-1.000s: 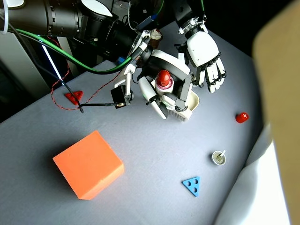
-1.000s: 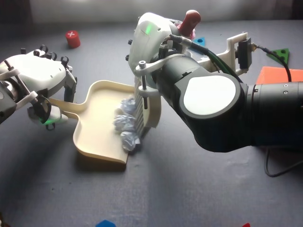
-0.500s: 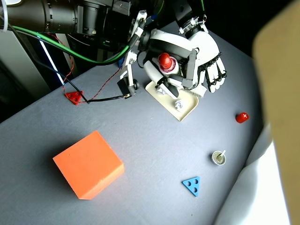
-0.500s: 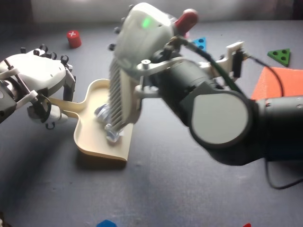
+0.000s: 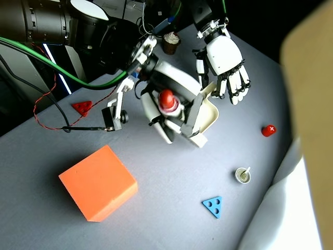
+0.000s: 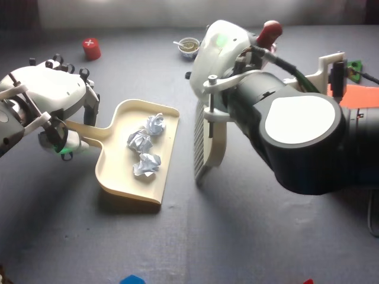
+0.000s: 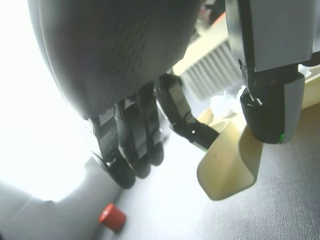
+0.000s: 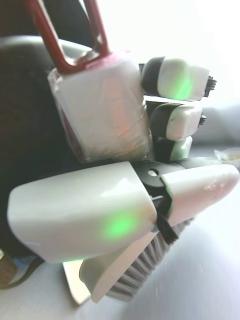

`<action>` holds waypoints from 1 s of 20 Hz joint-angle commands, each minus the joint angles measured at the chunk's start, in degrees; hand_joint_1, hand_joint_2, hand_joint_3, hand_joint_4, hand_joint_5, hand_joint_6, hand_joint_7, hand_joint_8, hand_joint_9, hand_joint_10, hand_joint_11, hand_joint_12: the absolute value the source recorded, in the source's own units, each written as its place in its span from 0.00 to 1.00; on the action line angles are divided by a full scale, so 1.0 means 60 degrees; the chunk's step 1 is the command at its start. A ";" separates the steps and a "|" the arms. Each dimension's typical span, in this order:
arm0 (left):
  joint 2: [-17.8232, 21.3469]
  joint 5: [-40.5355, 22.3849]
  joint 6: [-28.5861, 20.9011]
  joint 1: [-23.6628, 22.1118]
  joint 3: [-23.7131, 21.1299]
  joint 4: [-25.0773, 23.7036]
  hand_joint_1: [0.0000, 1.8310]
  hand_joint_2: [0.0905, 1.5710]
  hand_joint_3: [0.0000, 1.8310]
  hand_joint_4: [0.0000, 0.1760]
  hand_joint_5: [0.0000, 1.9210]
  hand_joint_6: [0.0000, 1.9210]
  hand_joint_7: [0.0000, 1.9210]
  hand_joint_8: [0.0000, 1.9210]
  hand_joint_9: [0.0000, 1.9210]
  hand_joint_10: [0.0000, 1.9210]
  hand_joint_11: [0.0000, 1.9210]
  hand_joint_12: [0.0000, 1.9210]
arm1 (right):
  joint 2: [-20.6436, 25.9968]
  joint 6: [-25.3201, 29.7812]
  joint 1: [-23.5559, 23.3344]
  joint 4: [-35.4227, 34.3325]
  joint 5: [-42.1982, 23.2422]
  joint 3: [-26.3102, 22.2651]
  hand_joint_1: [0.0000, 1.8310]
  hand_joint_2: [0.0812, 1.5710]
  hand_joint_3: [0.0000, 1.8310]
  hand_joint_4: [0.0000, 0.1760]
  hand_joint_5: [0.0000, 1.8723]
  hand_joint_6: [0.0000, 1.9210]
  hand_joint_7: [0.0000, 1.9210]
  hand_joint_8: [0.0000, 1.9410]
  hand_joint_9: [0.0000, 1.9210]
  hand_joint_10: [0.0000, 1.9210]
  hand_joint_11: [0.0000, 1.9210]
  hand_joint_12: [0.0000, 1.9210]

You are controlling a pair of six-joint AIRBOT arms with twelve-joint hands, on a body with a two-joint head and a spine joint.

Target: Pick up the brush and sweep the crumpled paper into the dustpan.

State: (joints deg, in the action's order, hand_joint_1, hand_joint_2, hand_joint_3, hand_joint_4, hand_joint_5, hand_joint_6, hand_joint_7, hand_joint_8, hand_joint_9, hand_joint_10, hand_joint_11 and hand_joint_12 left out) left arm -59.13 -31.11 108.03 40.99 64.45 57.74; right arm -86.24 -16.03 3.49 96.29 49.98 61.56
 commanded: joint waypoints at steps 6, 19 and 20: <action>-0.0013 -0.0820 0.0055 -0.0077 0.0028 -0.0324 0.58 0.70 0.00 0.09 0.49 0.54 0.17 0.00 0.15 0.00 0.00 0.37 | -0.0282 0.1093 0.0007 0.2182 -0.0383 -0.0049 0.78 0.74 0.00 0.44 0.43 1.00 0.53 1.00 0.63 1.00 0.71 1.00; 0.0009 -0.0831 0.0055 -0.0070 -0.0013 -0.0257 0.57 0.70 0.00 0.42 0.49 0.55 0.19 0.00 0.17 0.00 0.00 0.39 | -0.0224 0.1720 0.0414 0.3527 -0.0604 -0.0464 0.78 0.74 0.00 0.36 0.46 1.00 0.56 1.00 0.65 1.00 0.72 1.00; 0.0006 -0.0839 0.0056 -0.0079 -0.0013 -0.0257 0.57 0.70 0.00 0.41 0.49 0.55 0.19 0.00 0.17 0.00 0.00 0.39 | -0.0091 0.1541 0.0478 0.3416 -0.0605 -0.0607 0.77 0.75 0.00 0.34 0.45 1.00 0.56 1.00 0.66 1.00 0.72 1.00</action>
State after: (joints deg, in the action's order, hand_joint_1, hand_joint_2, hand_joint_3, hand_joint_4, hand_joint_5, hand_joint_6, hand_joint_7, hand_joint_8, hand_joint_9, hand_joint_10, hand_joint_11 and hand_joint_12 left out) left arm -59.13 -31.22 108.09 40.99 64.45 57.95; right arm -86.91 -5.85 6.70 112.60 43.38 57.80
